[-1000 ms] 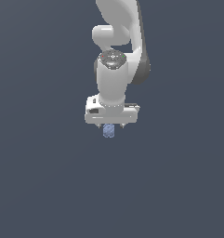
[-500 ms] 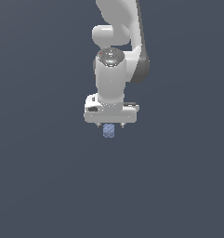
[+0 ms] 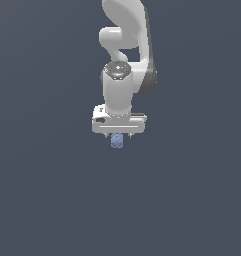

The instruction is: Pick up the object and move it to a goal position.

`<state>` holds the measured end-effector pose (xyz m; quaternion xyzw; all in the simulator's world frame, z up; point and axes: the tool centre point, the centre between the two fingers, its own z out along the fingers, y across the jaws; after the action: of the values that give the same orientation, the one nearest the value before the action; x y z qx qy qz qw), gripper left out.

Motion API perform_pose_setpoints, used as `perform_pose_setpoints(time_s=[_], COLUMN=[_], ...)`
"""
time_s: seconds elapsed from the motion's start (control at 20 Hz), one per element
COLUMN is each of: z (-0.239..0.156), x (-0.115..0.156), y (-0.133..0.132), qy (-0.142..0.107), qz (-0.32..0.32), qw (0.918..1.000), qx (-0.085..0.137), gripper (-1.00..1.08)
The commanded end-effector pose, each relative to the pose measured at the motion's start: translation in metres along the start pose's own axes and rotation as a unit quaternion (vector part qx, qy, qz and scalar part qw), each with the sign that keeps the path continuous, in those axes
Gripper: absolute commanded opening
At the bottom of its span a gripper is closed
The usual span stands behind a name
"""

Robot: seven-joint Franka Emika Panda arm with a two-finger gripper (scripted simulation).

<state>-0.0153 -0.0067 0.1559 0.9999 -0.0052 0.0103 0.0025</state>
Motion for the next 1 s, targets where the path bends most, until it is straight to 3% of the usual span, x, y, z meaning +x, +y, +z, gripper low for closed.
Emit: perform_pose_setpoints(time_s=[0.0,0.5,0.95], z=[0.014,0.060,0.067], x=[-0.010,-0.049,-0.054], y=[0.002,0.007,0.008], qy=[-0.002,-0.009,-0.011], qz=[0.001,0.006,0.007], qw=[1.0000,0.9999,0.9999], qx=[0.001,0.002,0.002], gripper=[1.00,1.00,1.00])
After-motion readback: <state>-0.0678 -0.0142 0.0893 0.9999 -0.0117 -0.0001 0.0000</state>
